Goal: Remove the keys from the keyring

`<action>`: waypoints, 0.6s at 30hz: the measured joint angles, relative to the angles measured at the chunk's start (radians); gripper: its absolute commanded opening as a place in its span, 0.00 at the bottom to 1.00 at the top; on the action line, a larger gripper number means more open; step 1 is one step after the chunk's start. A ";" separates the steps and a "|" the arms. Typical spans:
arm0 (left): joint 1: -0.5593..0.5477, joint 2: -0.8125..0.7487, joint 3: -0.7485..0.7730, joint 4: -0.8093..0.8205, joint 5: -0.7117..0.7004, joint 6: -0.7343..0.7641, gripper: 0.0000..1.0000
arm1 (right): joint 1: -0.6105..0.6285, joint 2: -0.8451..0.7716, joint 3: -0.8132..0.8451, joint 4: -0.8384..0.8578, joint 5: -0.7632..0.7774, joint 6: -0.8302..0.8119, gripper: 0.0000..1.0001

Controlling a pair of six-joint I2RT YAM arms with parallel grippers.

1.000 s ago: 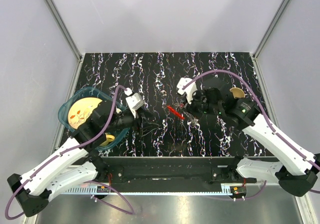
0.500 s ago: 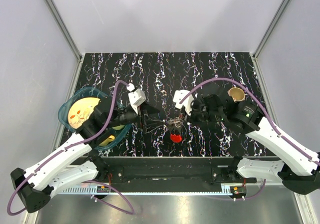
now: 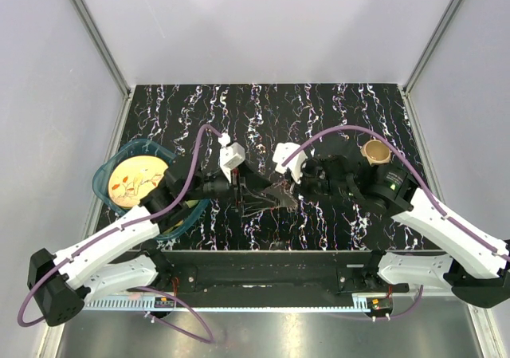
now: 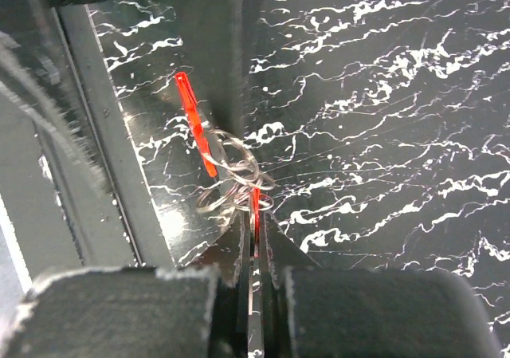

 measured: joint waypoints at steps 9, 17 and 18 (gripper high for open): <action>-0.036 0.034 -0.028 0.102 0.035 -0.056 0.10 | 0.000 0.006 0.001 0.029 0.077 0.060 0.00; -0.040 0.045 -0.027 -0.003 -0.029 0.013 0.30 | 0.000 0.006 0.008 0.031 0.096 0.106 0.00; -0.040 0.044 -0.027 -0.011 -0.038 0.019 0.44 | 0.000 0.006 0.011 0.031 0.096 0.113 0.00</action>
